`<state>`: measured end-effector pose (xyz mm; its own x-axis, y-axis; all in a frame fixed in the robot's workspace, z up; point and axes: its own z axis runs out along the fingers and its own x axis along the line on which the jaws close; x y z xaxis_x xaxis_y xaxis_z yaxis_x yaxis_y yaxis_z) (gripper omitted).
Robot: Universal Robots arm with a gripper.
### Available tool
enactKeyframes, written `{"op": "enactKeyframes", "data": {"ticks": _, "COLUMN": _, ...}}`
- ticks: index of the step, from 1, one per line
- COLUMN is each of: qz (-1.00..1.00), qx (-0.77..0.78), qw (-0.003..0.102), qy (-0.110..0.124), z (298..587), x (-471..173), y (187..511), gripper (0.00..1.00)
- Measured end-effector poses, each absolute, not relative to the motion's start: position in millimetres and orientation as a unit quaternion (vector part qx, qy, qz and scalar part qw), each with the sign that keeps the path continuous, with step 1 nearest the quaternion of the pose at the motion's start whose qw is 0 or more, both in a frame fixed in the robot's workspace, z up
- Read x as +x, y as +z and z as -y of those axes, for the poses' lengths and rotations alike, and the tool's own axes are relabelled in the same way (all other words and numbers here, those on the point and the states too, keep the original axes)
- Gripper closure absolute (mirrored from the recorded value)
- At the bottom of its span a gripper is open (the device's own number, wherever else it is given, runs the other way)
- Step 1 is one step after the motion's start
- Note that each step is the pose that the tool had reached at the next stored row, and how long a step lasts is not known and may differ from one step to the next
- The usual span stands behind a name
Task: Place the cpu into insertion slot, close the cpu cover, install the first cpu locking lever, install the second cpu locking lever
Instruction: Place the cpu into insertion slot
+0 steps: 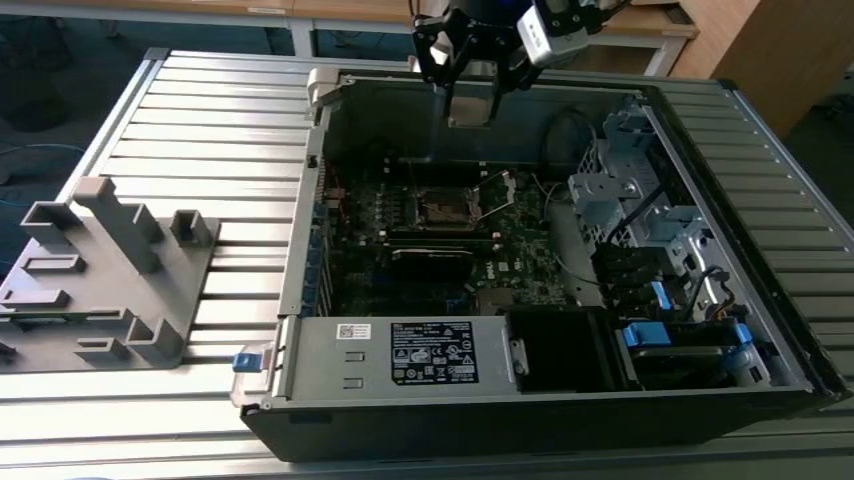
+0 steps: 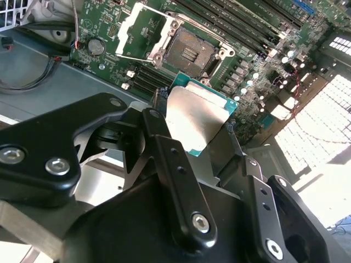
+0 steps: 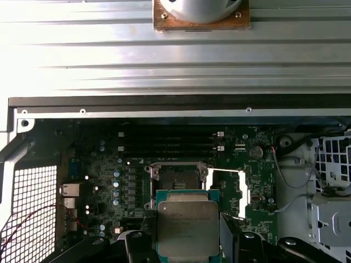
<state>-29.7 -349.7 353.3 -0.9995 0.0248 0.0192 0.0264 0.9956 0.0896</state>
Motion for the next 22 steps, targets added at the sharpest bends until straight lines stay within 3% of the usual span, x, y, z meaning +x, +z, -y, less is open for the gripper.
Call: {"op": "enactKeyframes", "data": {"ticks": 22, "qz": 0.999, "qx": -0.013, "qw": 0.009, "qy": -0.045, "z": 349.7, "x": -29.7, "y": 350.2, "gripper": 0.46}}
